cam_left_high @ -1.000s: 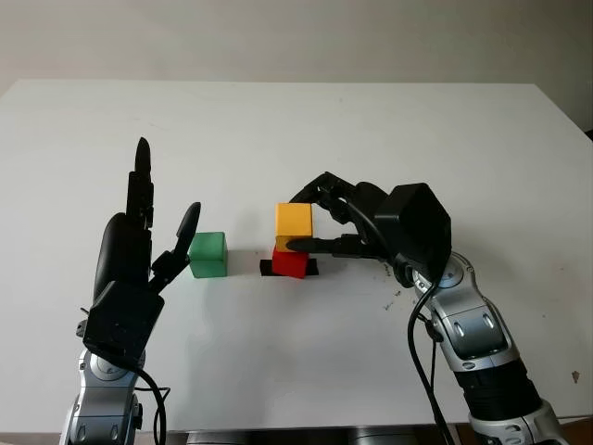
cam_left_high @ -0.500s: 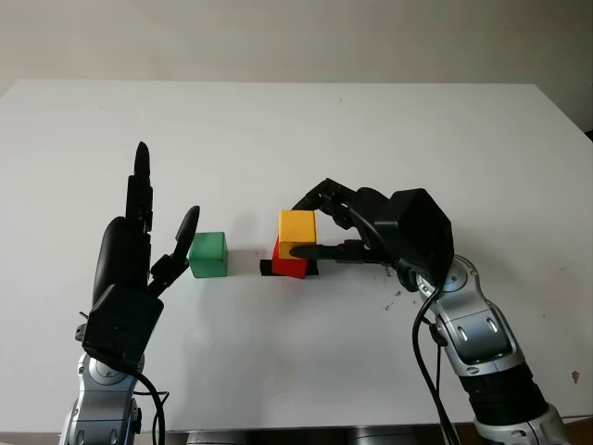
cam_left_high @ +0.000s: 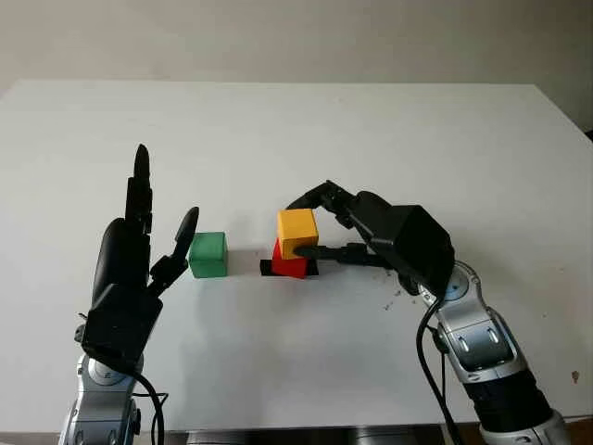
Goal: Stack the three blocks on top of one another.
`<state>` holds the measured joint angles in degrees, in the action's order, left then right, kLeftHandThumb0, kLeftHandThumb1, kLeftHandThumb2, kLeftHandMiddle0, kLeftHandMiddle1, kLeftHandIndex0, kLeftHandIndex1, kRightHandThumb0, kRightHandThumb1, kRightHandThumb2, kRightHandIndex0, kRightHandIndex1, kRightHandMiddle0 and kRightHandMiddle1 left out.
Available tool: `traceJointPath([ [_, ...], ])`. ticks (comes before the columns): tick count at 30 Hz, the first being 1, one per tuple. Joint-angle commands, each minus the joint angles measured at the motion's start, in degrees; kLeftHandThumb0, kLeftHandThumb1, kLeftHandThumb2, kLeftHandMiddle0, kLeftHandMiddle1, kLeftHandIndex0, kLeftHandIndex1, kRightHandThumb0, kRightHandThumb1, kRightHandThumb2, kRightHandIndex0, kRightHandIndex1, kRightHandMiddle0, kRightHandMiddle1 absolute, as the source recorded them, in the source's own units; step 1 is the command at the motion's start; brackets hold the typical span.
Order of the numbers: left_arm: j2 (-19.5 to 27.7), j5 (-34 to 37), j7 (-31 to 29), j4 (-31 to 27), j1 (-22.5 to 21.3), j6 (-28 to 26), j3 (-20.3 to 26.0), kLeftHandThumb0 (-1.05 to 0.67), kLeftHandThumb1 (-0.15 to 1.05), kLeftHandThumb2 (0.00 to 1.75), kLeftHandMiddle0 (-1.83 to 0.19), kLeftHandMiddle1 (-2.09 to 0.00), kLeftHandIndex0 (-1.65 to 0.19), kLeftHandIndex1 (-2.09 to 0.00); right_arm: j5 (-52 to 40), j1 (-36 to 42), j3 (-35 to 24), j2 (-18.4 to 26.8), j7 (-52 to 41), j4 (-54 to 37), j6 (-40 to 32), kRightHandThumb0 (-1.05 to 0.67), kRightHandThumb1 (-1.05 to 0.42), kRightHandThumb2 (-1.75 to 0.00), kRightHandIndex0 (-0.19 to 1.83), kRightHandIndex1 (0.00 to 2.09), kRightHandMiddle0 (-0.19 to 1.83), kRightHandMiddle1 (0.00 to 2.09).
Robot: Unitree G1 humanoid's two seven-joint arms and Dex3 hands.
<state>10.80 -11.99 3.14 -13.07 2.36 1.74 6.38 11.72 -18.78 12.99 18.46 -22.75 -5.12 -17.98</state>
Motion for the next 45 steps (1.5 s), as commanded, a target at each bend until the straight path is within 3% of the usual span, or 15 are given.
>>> traceJointPath([
  [1,0.16,0.10,0.10,-0.71,0.25,0.66,0.29,-0.69,1.05,0.49,0.08,-0.05,0.11,-0.05,0.51,-0.11,0.45,1.25,-0.75,-0.22,1.82,-0.57,-0.94,-0.05,-0.16,0.02,-0.02,0.27],
  [9,0.09,0.13,0.26,-0.77,0.32,0.67,0.29,-0.69,1.05,0.49,0.08,-0.05,0.12,-0.05,0.12,-0.83,0.38,2.85,-3.62,1.15,7.85,-0.79,-0.92,-0.05,-0.19,0.00,-0.19,0.02],
  [16,0.09,0.10,0.49,-1.23,0.87,0.83,0.63,-0.71,1.05,0.49,0.05,-0.06,0.10,-0.06,-2.85,-0.47,-2.82,4.25,-5.27,-2.21,9.78,-0.89,-0.94,-0.06,-0.19,0.00,-0.19,0.00],
  [20,0.86,-0.07,-0.05,-1.35,1.04,1.07,0.89,-0.71,1.05,0.49,0.05,-0.06,0.09,-0.06,-9.06,0.72,-8.58,2.36,-3.52,-4.04,11.12,-0.88,-0.98,-0.07,-0.19,0.00,-0.19,0.00],
  [25,2.29,1.06,-1.87,-1.46,1.10,1.60,1.65,-0.71,1.05,0.48,0.05,-0.05,0.09,-0.06,-10.57,3.34,-12.66,-0.49,3.03,-2.20,18.58,-0.77,-1.05,-0.49,-0.17,0.02,-0.16,0.03],
  [30,4.40,1.05,-3.55,-1.78,0.91,1.29,2.55,-0.71,1.05,0.48,0.04,-0.06,0.06,-0.07,-11.43,4.76,-14.42,-1.98,6.91,-0.43,19.09,-0.73,-1.05,-0.59,-0.17,0.03,-0.14,0.04],
  [36,10.77,0.29,-8.01,-0.69,-0.01,1.19,4.44,-0.72,1.05,0.49,0.00,-0.07,0.00,-0.08,-12.80,7.80,-15.73,-3.79,9.73,-0.60,15.35,-0.72,-1.05,-0.61,-0.17,0.04,-0.14,0.05],
  [41,16.67,-2.75,-9.95,0.08,-1.53,0.73,5.81,-0.72,1.05,0.32,-0.18,-0.08,-0.22,-0.11,-17.47,9.87,-17.22,-7.11,11.13,-2.03,10.44,-0.72,-1.05,-0.60,-0.17,0.05,-0.14,0.05],
  [45,26.05,-6.17,-16.08,0.43,-4.89,-0.09,6.15,-0.78,1.05,0.21,-0.17,-0.05,-0.32,-0.10,-18.07,11.84,-16.83,-8.04,11.46,-1.58,9.30,-0.68,-1.05,-0.64,-0.19,0.04,-0.16,0.05],
])
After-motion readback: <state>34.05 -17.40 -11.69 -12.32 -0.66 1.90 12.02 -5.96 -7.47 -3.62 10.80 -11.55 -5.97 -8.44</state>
